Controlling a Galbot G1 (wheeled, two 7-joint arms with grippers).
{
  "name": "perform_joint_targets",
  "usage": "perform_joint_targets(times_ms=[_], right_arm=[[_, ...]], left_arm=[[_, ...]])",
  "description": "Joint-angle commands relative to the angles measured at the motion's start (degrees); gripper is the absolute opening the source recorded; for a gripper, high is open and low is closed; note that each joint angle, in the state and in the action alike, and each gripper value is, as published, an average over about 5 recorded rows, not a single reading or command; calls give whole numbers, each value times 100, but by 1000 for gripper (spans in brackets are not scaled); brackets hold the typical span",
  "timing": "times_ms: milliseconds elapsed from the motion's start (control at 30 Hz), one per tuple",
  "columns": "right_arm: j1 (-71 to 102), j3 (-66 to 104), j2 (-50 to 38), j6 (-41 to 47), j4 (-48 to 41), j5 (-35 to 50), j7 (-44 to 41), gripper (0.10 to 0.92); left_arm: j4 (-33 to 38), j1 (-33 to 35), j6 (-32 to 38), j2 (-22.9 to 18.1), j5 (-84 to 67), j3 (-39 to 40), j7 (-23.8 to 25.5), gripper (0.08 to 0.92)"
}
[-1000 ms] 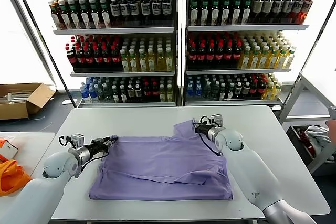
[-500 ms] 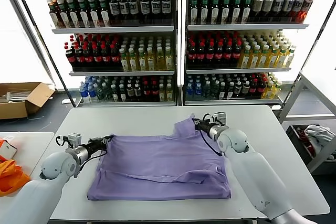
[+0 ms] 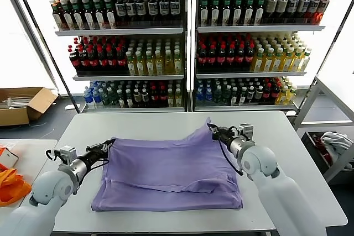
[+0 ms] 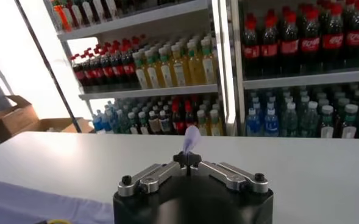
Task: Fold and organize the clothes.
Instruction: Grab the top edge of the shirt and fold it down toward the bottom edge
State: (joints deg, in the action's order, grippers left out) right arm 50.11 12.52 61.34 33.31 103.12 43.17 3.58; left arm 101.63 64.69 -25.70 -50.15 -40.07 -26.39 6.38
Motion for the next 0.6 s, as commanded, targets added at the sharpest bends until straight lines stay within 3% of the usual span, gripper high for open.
perform_joint_targets(times_ms=[33,300,600], right_arm=[[1760,693,-536,-2,1642,-16,74,108],[3051,1112,-670,-2,2212,-639,-64,108],[3592,1088,-557,-2,2350,-1279,-52,125]], left_arm=[[1053,1410,57,35,-114,-784,-36,88],[1323,2403,-64,95,36,-1282,528,88],[1466,2710,-356,12,392,-1432,735,88]])
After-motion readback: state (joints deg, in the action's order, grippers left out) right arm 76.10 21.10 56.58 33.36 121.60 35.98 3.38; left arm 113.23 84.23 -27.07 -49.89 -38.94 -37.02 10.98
